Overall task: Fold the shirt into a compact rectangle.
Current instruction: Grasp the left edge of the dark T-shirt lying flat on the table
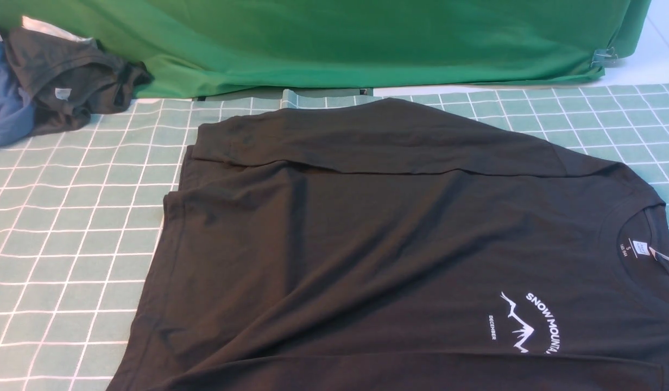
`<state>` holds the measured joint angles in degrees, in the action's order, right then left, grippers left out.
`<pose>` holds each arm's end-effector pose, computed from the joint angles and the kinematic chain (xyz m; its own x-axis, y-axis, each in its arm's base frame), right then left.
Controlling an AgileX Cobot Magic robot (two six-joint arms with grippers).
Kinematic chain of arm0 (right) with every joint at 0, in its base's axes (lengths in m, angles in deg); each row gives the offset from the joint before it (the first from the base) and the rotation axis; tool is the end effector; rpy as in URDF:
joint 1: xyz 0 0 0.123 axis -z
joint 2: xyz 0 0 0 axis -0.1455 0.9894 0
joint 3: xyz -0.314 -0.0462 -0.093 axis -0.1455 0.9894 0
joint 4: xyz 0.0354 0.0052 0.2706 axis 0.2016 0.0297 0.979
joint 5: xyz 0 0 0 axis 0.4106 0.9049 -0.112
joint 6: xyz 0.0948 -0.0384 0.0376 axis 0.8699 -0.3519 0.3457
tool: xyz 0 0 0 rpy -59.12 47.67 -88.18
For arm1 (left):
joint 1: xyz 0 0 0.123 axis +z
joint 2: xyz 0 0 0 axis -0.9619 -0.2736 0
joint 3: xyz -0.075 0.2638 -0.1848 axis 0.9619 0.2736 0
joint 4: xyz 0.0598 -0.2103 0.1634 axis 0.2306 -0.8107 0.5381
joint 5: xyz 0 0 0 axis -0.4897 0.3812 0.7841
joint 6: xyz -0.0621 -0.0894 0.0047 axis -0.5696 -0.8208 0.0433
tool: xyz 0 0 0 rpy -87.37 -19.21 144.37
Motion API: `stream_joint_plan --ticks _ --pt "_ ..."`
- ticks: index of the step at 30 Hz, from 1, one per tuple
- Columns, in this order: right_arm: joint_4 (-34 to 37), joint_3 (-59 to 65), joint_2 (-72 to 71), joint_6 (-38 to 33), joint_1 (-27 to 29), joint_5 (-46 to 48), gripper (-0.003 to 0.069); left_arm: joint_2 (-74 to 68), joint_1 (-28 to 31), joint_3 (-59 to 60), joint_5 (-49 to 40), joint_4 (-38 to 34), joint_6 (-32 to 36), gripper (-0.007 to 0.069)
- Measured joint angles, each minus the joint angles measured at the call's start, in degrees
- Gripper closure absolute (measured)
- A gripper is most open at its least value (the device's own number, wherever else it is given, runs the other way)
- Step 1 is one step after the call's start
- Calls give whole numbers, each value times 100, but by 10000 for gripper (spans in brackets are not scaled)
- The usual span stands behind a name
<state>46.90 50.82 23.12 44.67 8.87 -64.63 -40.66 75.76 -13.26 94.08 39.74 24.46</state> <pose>0.0491 -0.0026 0.2196 0.1524 0.4531 -0.8783 -0.0460 0.8910 0.4516 0.0202 0.0328 0.2722 0.5643 -0.7803 -0.2695 0.3890 0.5393 -0.7469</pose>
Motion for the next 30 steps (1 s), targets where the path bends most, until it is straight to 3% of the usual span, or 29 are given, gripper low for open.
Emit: stream_joint_plan --ticks 3,5,8,10,11,12,13,14,16,17,21,26,30 --pt "199 0 0 986 0 -580 419 5 0 -432 -610 882 -328 608" --pt "239 0 0 1207 0 -726 419 -14 0 -832 -1260 1362 -480 608" --pt "273 0 0 1317 0 -849 419 -519 0 -1856 -3082 2261 -564 607" --pt "273 0 0 1478 0 -934 419 -1034 0 -2401 -4227 2497 -471 607" --pt "273 0 0 1478 0 -949 419 -1102 0 -2458 -4356 2511 -471 607" --pt "277 0 0 1659 -6 -1003 419 -1679 0 -2887 -5409 2520 14 607" --pt "272 -16 -3 1673 -7 -981 419 -1756 0 -2937 -5537 2509 94 607" --pt "221 -207 -3 1742 -64 -605 436 -2396 0 -3318 -6663 2321 837 607" --pt "120 -440 23 1712 -131 -303 460 -2909 0 -3479 -7222 2167 1376 607" --pt "-41 -1007 207 1396 -298 339 531 -3703 0 -3677 -8170 1841 2018 607" --pt "-161 -2264 992 256 -749 1673 623 -5179 0 -3701 -8996 1579 2884 609" --pt "-198 -3320 2118 -568 -1227 2962 631 -6233 -127 -3505 -9102 1695 3212 622" --pt "-169 -3577 2846 -891 -1585 3573 631 -6382 -821 -3389 -8959 1765 3135 622"
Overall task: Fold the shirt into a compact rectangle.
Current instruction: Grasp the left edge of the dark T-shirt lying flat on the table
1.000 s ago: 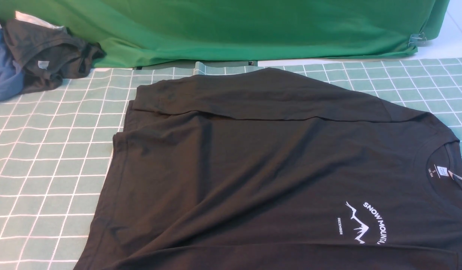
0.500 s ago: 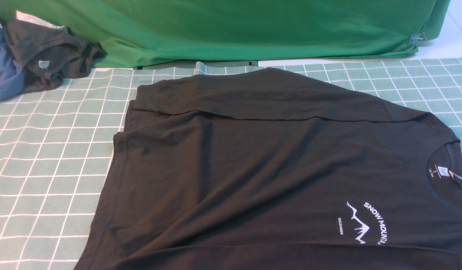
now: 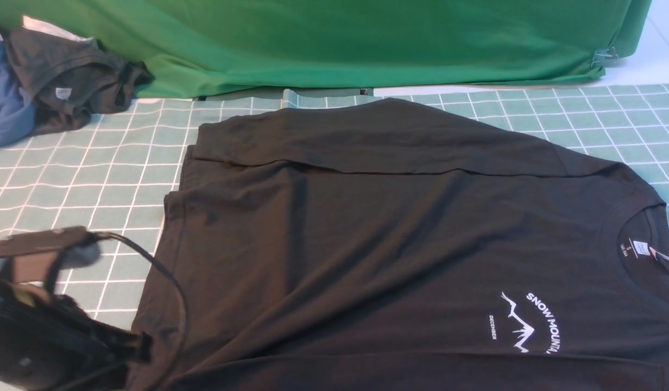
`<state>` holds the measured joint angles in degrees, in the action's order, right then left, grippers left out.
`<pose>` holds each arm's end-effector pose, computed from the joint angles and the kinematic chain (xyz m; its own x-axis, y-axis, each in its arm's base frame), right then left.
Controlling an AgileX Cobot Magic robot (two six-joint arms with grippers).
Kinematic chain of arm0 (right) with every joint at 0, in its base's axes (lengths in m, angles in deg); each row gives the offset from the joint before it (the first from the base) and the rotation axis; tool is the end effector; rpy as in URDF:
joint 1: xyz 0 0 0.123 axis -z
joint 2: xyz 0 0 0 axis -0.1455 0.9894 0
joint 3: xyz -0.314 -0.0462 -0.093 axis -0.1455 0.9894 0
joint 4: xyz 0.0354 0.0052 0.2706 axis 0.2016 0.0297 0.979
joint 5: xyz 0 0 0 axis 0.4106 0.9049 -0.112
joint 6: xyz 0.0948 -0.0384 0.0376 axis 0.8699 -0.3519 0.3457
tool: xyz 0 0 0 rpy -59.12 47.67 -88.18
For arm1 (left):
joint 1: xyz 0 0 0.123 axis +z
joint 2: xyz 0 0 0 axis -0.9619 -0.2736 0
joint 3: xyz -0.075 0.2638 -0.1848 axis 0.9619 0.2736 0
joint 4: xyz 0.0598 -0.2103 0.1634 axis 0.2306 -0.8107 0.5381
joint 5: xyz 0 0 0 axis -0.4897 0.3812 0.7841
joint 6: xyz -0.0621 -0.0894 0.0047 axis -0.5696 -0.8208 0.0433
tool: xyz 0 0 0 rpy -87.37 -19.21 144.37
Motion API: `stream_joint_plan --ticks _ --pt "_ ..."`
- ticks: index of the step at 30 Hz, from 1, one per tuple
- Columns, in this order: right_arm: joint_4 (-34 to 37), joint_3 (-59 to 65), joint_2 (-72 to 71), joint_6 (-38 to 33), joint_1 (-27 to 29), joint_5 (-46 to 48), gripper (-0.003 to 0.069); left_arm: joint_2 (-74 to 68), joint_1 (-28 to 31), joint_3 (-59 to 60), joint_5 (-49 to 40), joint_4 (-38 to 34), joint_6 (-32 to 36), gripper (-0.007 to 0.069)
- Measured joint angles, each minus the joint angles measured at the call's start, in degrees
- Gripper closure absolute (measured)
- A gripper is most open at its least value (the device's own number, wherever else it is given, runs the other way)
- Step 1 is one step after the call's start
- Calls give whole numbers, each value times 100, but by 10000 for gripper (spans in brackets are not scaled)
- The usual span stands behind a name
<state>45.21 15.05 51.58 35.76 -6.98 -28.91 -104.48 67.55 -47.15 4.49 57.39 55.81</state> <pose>0.0887 0.0362 0.3535 -0.3913 0.1566 -0.9069 -0.2685 0.9231 0.2752 0.1684 -0.0360 0.2344 -0.9750 -0.0373 -0.2190 0.0031 0.9834 -0.1814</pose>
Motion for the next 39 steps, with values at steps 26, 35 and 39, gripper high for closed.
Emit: stream_joint_plan --ticks 26,35,39 --pt "37 -16 275 -157 -310 -21 622 -29 -1287 1040 1558 1568 -1284 25" --pt "43 -16 275 -216 -310 -21 620 -390 -1287 1160 1927 1230 -1284 220" --pt "48 -16 275 -222 -310 37 620 -464 -1287 1078 1753 1109 -1284 474"
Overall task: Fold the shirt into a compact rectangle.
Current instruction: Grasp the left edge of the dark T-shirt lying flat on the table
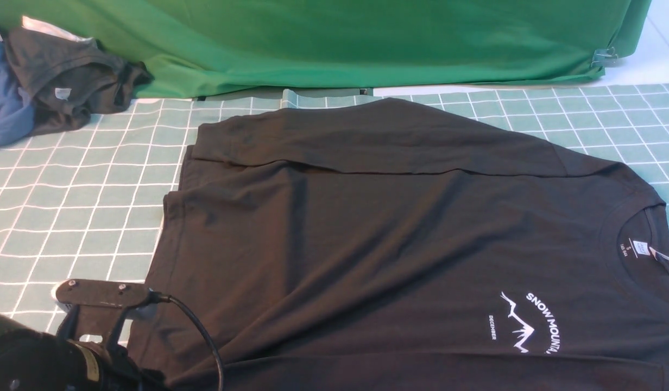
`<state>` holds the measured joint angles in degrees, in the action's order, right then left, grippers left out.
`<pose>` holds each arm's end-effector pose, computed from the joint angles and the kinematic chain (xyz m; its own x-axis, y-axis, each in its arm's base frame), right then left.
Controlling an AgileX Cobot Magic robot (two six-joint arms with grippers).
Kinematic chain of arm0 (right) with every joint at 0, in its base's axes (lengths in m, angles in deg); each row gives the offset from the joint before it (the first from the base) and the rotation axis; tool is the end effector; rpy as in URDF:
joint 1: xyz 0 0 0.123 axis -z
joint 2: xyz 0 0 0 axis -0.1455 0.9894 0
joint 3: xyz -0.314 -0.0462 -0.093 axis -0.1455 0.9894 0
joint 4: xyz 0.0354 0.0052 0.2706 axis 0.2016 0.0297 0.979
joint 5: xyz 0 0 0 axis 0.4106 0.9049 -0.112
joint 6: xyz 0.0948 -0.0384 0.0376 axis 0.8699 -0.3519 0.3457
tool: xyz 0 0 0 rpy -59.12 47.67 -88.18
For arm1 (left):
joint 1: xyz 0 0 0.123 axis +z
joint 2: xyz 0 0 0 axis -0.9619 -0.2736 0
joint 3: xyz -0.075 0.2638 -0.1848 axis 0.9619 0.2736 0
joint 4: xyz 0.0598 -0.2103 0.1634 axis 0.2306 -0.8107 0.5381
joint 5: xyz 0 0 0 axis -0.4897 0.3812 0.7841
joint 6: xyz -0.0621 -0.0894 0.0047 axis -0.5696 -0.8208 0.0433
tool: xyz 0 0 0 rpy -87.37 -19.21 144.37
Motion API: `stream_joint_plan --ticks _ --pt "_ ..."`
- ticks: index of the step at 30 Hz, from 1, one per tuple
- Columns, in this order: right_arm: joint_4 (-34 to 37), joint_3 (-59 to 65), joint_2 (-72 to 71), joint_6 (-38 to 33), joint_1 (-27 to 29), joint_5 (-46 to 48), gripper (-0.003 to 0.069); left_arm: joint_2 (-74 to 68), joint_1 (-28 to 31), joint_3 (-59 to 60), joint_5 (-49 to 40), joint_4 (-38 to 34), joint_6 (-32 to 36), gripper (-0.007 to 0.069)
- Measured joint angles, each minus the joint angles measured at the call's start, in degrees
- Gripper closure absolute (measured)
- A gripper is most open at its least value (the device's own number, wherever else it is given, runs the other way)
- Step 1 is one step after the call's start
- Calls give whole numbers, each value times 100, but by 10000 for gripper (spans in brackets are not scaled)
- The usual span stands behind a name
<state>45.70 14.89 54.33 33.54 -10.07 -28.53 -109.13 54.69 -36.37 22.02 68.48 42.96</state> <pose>0.0965 0.0449 0.3492 -0.4336 0.0910 -0.8965 -0.3231 0.9130 0.2490 0.1561 -0.0551 0.1774 -0.9624 0.0729 -0.2616 0.0937 0.9933 -0.0681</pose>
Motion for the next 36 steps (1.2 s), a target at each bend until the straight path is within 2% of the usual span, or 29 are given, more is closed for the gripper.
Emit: stream_joint_plan --ticks 2,4,9,11,16,21,27,36 --pt "0 0 0 0 0 57 620 13 0 -215 -295 -45 19 573" --pt "0 0 0 0 0 83 620 13 0 -506 -649 -50 66 604" --pt "0 0 0 0 0 113 620 29 0 -1290 -1524 -60 214 615" --pt "6 0 0 0 0 115 620 40 0 -1701 -2125 -104 257 615" --pt "6 0 0 0 0 131 620 40 0 -1646 -2667 -121 156 615" --pt "6 0 0 -6 0 148 620 46 0 -1176 -2658 -134 15 613" --pt "6 0 0 -51 0 155 620 46 0 -869 -2109 -153 198 613" --pt "6 0 0 -97 0 149 618 46 0 -1287 -1909 -124 292 613"
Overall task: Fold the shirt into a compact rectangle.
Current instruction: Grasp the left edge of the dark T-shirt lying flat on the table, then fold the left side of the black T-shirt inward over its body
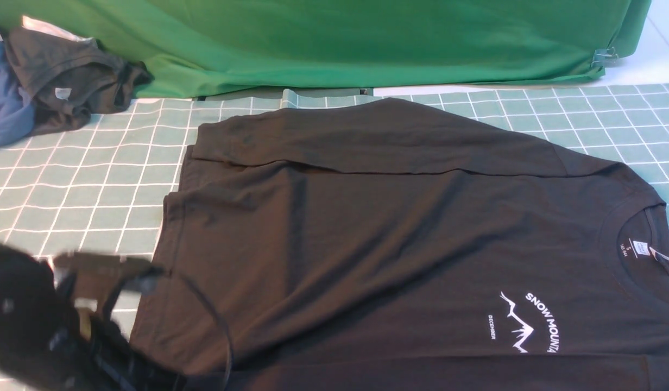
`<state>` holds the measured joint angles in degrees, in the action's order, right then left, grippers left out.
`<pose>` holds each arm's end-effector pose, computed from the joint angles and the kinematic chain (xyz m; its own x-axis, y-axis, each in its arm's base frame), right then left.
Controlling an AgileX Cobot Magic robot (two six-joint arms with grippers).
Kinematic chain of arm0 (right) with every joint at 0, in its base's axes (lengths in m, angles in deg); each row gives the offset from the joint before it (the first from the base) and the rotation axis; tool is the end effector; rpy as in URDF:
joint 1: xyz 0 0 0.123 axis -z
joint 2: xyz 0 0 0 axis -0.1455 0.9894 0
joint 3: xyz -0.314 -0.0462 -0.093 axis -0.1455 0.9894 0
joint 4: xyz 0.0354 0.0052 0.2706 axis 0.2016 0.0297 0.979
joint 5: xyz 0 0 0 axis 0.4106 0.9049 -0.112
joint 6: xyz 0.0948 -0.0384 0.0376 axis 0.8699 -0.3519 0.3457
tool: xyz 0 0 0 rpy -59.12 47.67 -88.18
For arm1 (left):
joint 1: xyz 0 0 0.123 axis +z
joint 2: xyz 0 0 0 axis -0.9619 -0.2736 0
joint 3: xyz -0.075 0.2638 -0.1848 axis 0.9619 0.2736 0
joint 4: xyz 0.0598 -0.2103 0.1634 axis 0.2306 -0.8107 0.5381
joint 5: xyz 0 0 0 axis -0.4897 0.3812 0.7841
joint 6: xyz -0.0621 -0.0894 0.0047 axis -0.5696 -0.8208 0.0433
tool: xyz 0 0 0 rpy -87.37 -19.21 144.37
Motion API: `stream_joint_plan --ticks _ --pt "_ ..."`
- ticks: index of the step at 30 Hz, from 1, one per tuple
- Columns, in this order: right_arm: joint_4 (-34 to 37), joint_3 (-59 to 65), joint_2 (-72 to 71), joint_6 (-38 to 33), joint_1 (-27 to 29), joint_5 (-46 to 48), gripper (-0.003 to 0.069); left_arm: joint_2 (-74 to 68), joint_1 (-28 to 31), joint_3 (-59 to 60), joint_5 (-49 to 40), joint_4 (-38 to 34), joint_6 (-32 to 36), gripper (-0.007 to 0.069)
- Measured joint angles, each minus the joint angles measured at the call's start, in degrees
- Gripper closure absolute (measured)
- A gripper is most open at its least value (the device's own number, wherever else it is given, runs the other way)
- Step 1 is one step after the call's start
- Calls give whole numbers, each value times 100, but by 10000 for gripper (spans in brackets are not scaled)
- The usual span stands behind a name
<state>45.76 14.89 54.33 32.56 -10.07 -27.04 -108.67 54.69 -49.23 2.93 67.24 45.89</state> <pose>0.0952 0.0451 0.3466 -0.4500 0.0659 -0.8906 -0.3300 0.9144 0.2344 0.1722 -0.0628 0.2295 -0.9792 0.1182 -0.1646 0.1286 0.9902 -0.0537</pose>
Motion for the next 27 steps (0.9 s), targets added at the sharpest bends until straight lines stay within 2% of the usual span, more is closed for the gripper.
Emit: stream_joint_plan --ticks 8,14,19,27 --pt "0 0 0 -11 0 -31 608 -122 0 -1621 -55 642 31 613" --pt "0 0 0 -11 0 -70 605 -687 0 -2247 28 1304 -15 612" --pt "0 0 0 -11 0 -72 605 -1477 0 -2612 293 1972 -302 612" --pt "0 0 0 -11 0 -72 599 -2566 78 -3475 545 2089 -389 612"
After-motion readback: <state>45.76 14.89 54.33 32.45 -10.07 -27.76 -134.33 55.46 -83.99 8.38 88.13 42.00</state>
